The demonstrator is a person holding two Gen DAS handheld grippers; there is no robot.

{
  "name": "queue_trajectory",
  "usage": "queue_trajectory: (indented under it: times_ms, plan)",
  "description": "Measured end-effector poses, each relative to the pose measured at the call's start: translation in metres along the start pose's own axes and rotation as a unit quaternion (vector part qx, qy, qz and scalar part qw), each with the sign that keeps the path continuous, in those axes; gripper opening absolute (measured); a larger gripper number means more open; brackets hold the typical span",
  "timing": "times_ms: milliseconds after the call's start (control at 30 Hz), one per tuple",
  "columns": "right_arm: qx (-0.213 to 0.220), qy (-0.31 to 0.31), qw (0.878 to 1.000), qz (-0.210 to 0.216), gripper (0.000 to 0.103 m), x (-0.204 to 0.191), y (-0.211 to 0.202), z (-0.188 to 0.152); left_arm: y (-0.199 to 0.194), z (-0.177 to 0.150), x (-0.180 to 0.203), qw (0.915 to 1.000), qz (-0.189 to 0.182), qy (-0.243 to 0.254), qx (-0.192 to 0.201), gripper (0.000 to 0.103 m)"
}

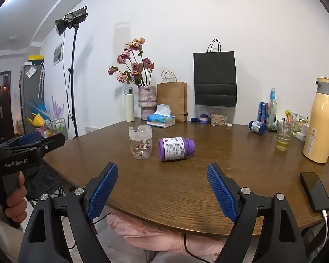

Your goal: Flip cup upright

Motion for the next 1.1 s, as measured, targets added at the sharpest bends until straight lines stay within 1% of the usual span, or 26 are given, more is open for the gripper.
queue_trajectory:
  times_ms: [467,733,1100]
  plan:
    - [0.0,-0.004,1.0,0.0,0.088,-0.0021,0.0003,0.001,0.0011,-0.0001,0.0016,1.0,-0.005,0.006,-0.004,0.103]
    - [-0.001,-0.002,1.0,-0.001,0.088,-0.0029,0.0008,0.0004,-0.0009,0.0013,0.0028,0.9999,-0.005,0.009,0.002,0.103]
    - [-0.003,-0.007,1.0,-0.005,0.088,-0.0014,0.0003,-0.0009,-0.0012,0.0028,-0.0003,1.0,-0.006,0.007,0.0,0.103]
Point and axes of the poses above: each gripper's, at about its wrist camera, not at the fingertips, and y roughly the way its jaws point, x to its right, z to its top, the point moved 3 cm from there along y, roughly the way its jaws point, and after that the axes turned 10 degrees about -x, right-handed, at the moved point
